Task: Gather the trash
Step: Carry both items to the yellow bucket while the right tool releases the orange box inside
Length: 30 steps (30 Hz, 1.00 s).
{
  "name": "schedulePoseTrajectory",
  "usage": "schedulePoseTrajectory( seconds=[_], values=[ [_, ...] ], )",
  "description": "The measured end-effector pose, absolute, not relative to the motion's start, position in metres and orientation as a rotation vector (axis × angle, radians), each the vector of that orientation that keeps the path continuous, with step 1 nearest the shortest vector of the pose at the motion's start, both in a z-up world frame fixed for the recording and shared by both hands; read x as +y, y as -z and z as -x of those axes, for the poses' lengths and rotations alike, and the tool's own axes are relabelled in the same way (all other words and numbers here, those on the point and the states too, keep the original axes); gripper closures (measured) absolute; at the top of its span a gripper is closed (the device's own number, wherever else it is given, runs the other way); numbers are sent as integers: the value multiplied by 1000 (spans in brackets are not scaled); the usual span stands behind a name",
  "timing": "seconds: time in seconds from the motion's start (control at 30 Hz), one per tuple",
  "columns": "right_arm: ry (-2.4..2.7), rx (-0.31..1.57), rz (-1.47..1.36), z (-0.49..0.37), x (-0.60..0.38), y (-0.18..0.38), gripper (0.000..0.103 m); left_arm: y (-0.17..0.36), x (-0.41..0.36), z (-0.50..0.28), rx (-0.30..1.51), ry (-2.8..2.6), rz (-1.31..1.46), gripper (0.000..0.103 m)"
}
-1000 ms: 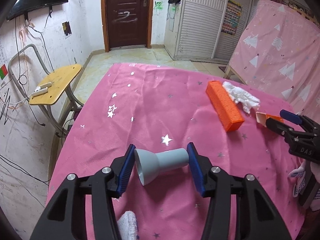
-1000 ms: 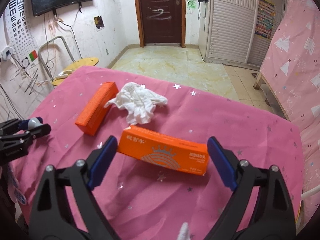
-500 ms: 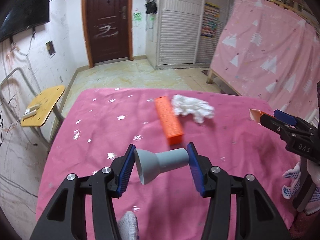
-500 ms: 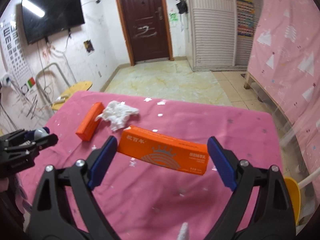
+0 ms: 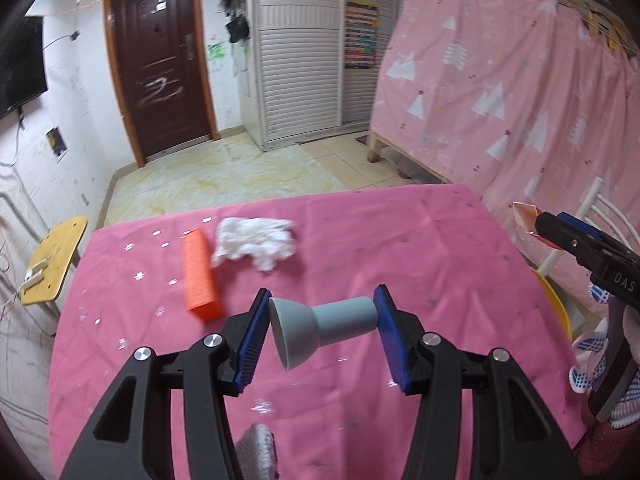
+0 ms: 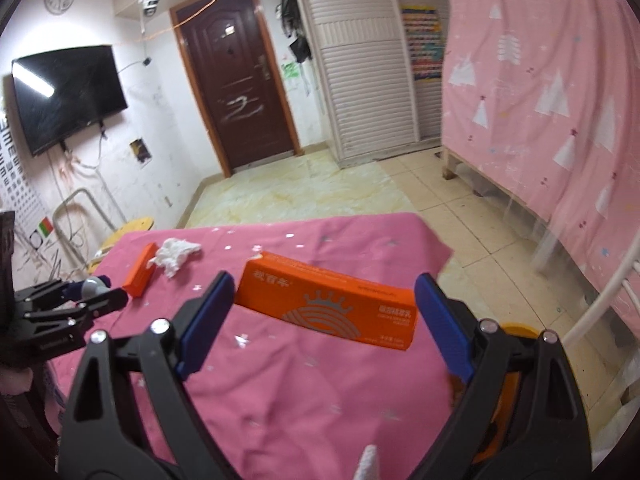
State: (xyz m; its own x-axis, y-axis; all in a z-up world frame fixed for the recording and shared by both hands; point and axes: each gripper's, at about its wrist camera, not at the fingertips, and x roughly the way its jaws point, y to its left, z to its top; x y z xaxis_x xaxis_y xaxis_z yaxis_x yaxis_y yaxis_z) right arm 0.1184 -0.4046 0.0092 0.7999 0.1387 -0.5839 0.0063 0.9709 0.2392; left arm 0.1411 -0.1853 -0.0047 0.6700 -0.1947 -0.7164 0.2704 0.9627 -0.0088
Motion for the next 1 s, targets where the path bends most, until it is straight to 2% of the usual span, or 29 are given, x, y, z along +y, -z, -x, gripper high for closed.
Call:
schedulePoseTrajectory(
  seconds=[0.6,0.63,0.7,1.0],
  values=[
    [81,644,-343,-76,-502,21,15,-5,-305,-123,793,485,-120,58],
    [88,651,-354,-76,-507,25,15,-6,-314,-121,790,503,-121,58],
    [89,658,-377,-76,-515,30,7,-6,-330,-119,788,530,-118,58],
    [144,604,-457,-59,-549,31,6,-3,-394,-115,802,642,-124,58]
  ],
)
